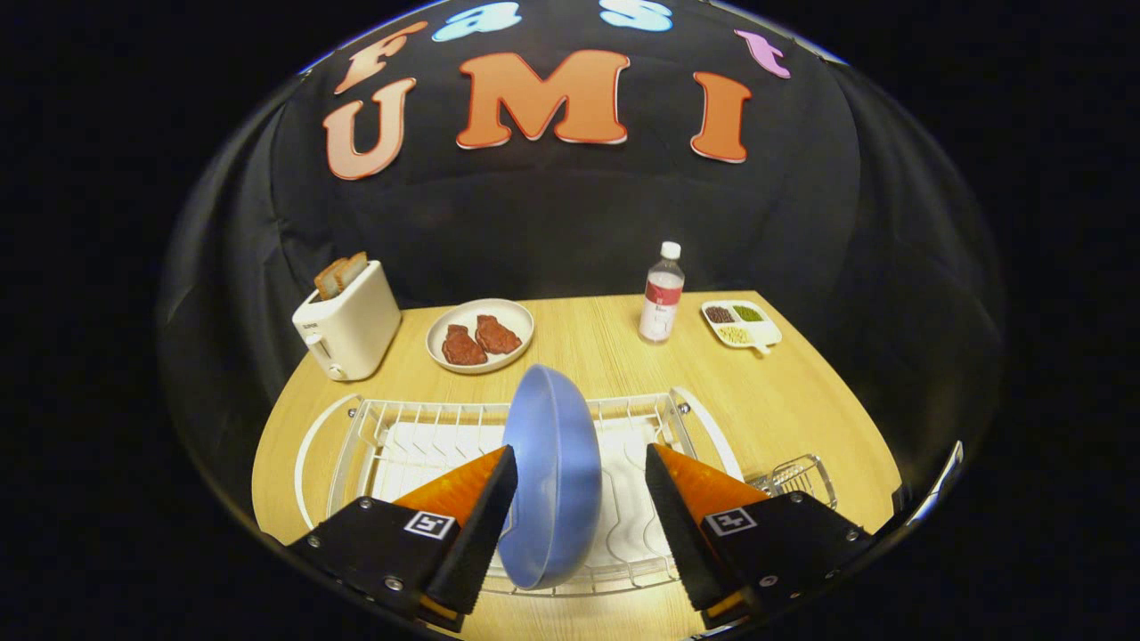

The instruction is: Take the plate from the dish rack, then take the spoon from the basket and place it into the plate.

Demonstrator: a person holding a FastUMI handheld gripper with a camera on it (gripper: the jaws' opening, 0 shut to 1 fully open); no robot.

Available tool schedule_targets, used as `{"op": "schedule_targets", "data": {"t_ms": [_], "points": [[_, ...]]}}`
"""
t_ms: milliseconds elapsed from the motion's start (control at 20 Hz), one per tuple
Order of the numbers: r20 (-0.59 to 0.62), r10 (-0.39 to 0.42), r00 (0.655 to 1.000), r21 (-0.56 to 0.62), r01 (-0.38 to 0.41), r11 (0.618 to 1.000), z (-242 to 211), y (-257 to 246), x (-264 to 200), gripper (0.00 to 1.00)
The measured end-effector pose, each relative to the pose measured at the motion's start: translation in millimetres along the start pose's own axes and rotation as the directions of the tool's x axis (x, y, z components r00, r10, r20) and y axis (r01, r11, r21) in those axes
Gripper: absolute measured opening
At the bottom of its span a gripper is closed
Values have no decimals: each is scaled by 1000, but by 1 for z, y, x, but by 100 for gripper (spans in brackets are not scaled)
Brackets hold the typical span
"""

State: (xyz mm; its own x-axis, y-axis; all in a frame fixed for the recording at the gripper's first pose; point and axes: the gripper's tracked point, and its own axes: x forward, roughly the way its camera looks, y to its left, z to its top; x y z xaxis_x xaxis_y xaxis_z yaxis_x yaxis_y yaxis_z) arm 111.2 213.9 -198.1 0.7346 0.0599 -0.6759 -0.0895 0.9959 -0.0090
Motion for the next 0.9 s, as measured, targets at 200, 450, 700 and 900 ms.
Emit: {"op": "schedule_targets", "data": {"t_ms": [200, 450, 700, 900], "points": [[-82, -64, 995, -14, 64, 998, -16, -4, 15, 57], [-99, -68, 993, 0, 68, 998, -12, 3, 13, 26], [-70, -98, 993, -26, 97, 995, 4, 6, 10, 25], [-61, -115, 992, -26, 113, 993, 11, 1, 4, 24]]}}
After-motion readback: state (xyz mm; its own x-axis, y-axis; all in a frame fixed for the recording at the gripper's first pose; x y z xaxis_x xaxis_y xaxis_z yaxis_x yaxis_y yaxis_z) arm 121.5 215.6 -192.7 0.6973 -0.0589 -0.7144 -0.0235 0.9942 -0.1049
